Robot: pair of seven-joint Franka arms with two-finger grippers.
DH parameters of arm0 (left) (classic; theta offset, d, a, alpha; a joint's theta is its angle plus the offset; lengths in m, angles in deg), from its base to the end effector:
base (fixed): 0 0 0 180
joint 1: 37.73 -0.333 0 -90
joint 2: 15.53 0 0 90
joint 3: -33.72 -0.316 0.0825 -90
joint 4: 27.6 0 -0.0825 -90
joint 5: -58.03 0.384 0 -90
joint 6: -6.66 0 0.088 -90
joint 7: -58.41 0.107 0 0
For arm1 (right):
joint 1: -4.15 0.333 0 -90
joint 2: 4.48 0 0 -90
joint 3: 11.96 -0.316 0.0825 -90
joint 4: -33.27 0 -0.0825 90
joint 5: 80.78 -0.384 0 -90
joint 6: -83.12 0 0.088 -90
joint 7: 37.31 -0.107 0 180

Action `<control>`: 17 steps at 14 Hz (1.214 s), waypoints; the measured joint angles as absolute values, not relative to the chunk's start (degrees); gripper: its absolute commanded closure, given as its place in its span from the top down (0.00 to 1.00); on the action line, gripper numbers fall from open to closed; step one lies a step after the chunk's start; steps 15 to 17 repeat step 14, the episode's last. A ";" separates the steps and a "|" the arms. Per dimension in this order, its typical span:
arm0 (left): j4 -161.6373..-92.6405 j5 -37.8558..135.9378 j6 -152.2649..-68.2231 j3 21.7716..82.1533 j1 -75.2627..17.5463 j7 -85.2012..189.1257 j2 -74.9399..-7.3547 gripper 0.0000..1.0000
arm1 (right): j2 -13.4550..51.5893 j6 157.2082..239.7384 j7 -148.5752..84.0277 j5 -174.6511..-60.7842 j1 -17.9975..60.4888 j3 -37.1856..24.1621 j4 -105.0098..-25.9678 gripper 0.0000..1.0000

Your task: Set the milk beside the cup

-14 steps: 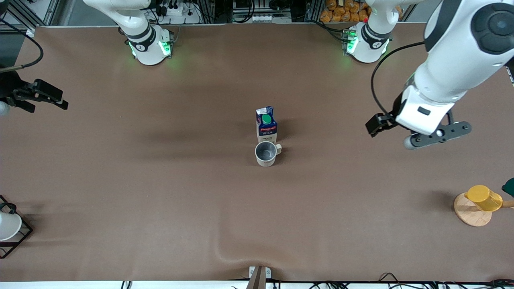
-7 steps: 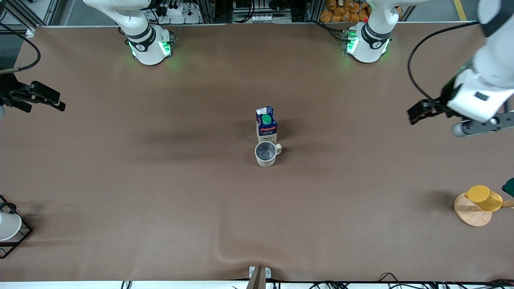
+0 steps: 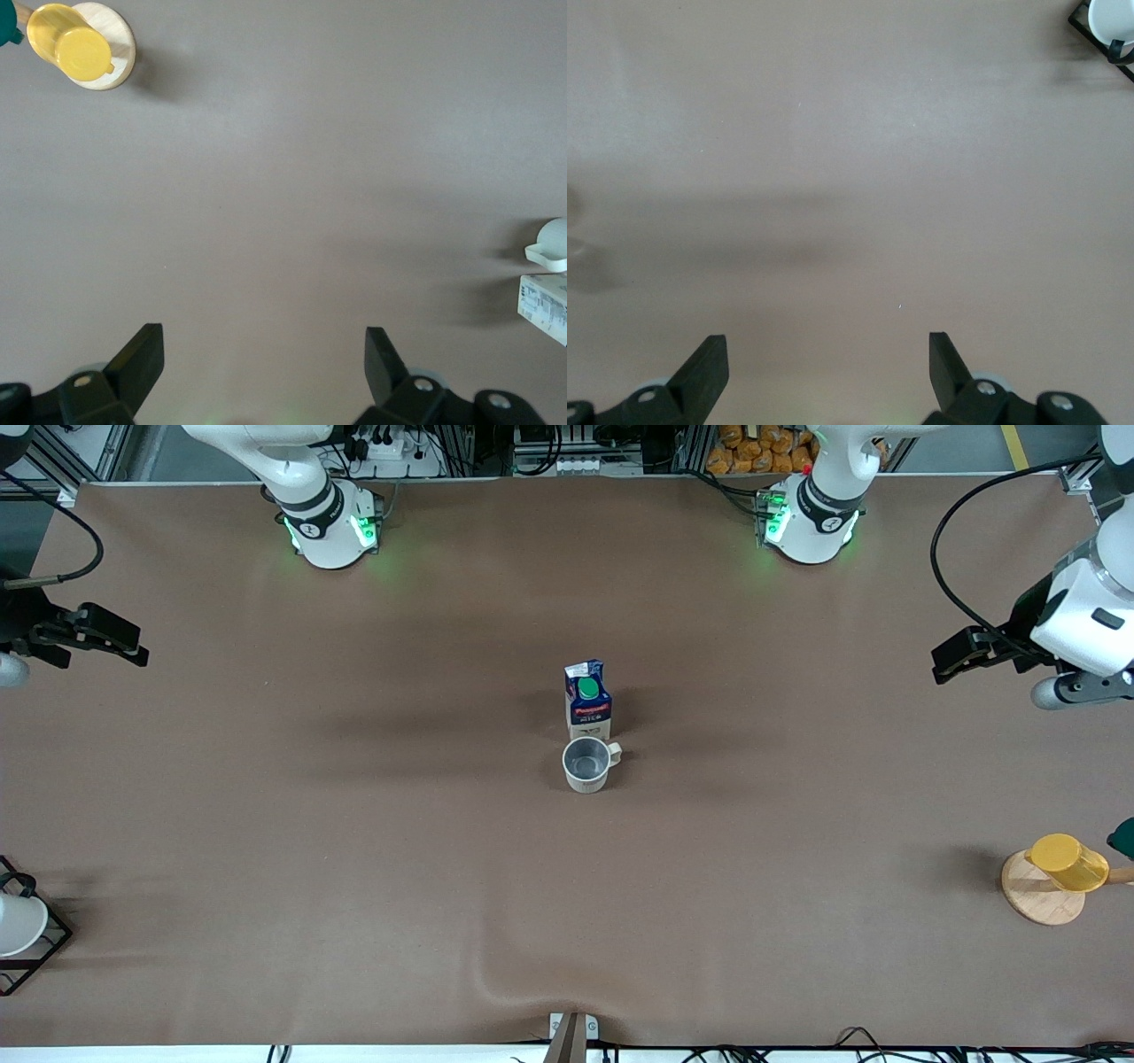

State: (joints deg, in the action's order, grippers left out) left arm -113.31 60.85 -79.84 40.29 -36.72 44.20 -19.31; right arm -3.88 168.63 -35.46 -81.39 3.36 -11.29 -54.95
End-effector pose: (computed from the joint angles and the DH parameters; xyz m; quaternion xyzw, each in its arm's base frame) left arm 0.5646 -0.0673 0.6177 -0.9977 -0.0587 0.0215 0.0253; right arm 0.5496 -0.0128 0.6266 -0.9996 -0.0037 0.0287 0.0061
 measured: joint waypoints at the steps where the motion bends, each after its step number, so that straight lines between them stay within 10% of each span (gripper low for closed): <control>1: -113.48 60.85 -79.84 39.89 -36.22 44.27 -19.12 1.00 | -3.86 168.60 -35.46 -81.32 3.35 -11.25 -54.95 1.00; 17: -113.91 60.85 -77.39 34.10 -30.29 48.77 -17.42 1.00 | -3.74 168.47 -35.46 -81.29 3.34 -11.14 -54.93 1.00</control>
